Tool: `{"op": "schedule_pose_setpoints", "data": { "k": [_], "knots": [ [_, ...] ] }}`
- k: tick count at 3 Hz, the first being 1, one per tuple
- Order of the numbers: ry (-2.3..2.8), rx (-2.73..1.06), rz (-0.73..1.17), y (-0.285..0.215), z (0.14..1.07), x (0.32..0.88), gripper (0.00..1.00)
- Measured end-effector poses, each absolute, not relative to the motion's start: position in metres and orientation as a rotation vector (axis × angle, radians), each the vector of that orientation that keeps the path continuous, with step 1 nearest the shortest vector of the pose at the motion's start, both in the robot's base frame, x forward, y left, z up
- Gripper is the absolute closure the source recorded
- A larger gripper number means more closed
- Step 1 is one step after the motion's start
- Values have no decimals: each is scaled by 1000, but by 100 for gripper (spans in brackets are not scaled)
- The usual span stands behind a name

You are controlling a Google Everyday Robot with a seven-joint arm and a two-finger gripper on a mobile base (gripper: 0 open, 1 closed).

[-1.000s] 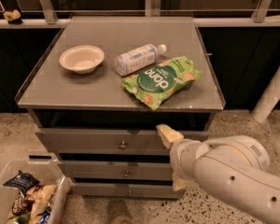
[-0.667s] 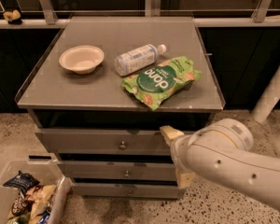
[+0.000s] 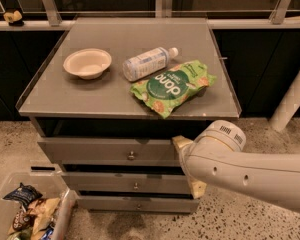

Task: Open top drawer

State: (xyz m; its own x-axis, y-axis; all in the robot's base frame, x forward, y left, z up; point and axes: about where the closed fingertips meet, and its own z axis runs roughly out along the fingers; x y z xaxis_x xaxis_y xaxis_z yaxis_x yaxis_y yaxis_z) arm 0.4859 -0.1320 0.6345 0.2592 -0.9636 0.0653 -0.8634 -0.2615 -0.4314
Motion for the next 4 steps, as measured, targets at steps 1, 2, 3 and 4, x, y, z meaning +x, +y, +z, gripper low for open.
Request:
{"op": "schedule_pose_setpoints", "data": {
  "k": [1, 2, 3, 4],
  "knots": [
    [1645, -2264, -428, -130, 631, 487, 0],
    [1686, -2266, -266, -128, 615, 498, 0],
    [1663, -2250, -198, -114, 620, 507, 0],
    [1663, -2249, -197, -114, 620, 507, 0]
  ]
}}
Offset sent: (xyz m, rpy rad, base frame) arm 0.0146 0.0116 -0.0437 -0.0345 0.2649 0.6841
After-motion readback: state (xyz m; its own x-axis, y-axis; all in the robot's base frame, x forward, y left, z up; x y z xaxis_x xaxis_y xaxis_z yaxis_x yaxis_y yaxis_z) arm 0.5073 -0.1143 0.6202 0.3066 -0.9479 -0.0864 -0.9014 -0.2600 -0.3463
